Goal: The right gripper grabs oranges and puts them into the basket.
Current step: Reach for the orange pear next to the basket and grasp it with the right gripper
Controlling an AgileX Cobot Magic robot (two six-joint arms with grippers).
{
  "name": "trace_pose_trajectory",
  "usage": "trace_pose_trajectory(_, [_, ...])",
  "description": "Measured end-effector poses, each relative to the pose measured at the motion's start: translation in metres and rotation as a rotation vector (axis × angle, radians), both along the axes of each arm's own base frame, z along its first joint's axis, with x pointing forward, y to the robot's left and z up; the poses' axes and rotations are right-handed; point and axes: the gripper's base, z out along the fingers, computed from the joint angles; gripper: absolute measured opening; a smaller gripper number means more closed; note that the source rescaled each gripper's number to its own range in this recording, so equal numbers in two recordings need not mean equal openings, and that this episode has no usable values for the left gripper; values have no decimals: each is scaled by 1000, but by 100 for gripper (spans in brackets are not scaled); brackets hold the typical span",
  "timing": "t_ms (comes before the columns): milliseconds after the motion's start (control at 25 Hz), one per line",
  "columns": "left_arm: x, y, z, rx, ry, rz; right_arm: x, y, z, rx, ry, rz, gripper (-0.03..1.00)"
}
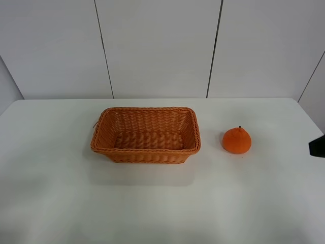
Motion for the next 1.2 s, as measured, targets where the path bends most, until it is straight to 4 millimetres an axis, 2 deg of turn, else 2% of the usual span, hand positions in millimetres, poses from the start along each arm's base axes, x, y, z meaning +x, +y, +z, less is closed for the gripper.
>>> trace_pose_trajectory(280, [0, 0, 0, 0, 0, 0, 112, -3, -32, -12, 254, 2, 100])
trace_pose_trajectory(440, [0, 0, 0, 0, 0, 0, 167, -4, -52, -24, 342, 14, 100])
trace_pose_trajectory(560, [0, 0, 0, 0, 0, 0, 199, -4, -60, -15, 363, 23, 100])
trace_pose_trajectory(720, [0, 0, 0, 0, 0, 0, 224, 4, -65, -5, 365, 62, 100])
trace_pose_trajectory(960, [0, 0, 0, 0, 0, 0, 234, 34, -75, -77, 361, 160, 100])
trace_pose_trajectory(1200, [0, 0, 0, 0, 0, 0, 246, 37, -98, -93, 352, 168, 100])
